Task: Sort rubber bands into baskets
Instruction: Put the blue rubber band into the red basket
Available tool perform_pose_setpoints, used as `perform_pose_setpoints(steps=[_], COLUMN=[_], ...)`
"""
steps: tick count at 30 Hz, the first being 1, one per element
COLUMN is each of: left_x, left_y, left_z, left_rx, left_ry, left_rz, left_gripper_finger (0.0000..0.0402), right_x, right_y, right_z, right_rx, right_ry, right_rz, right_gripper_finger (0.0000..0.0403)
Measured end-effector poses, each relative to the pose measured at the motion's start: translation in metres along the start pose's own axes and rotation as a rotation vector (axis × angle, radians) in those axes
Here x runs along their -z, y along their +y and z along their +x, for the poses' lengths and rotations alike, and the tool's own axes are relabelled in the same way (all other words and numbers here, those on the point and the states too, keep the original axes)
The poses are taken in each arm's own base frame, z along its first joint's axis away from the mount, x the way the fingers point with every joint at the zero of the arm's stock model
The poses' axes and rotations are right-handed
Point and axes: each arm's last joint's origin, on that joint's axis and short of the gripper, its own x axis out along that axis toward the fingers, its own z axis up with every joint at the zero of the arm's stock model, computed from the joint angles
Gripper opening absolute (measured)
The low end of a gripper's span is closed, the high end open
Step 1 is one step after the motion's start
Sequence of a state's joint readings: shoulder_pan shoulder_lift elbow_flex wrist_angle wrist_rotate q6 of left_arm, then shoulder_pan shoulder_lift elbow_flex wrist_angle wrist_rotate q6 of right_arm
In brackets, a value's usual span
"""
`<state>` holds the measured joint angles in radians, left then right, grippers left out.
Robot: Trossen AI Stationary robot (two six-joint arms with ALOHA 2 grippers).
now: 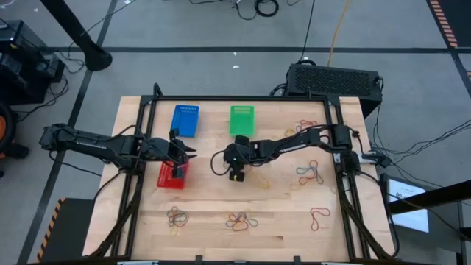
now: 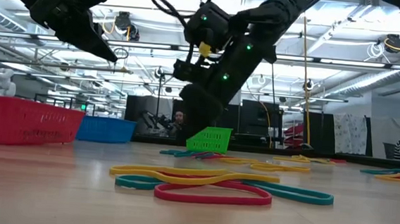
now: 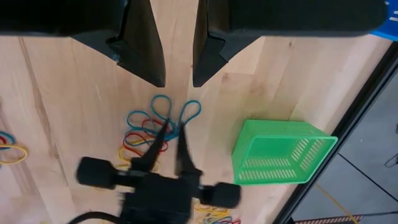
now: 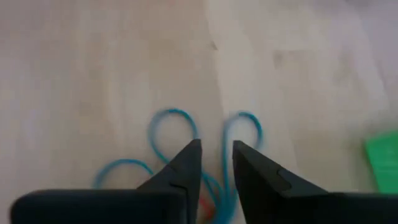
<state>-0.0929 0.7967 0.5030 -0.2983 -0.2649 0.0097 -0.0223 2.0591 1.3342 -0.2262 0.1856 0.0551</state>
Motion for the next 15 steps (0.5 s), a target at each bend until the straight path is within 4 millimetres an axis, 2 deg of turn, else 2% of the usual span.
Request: perform_pose_setpoints(steps=[8, 15], left_x=[0.000, 0.000], left_y=[0.000, 0.000], left_z=[0.000, 0.000], left_rx=[0.000, 0.001], left_ry=[0.003, 0.003], left_rz=[-0.003, -0.003], left_gripper_finger=[0.0090, 0.0090], right_x=[0.012, 0.015], right_y=[-0.005, -0.005], right_z=[0.003, 0.003], right_rx=[0.012, 0.012], right_ry=[0.105, 0.110], right_rz=[0.021, 0.020], right_gripper_finger=[0.0130, 0.0134])
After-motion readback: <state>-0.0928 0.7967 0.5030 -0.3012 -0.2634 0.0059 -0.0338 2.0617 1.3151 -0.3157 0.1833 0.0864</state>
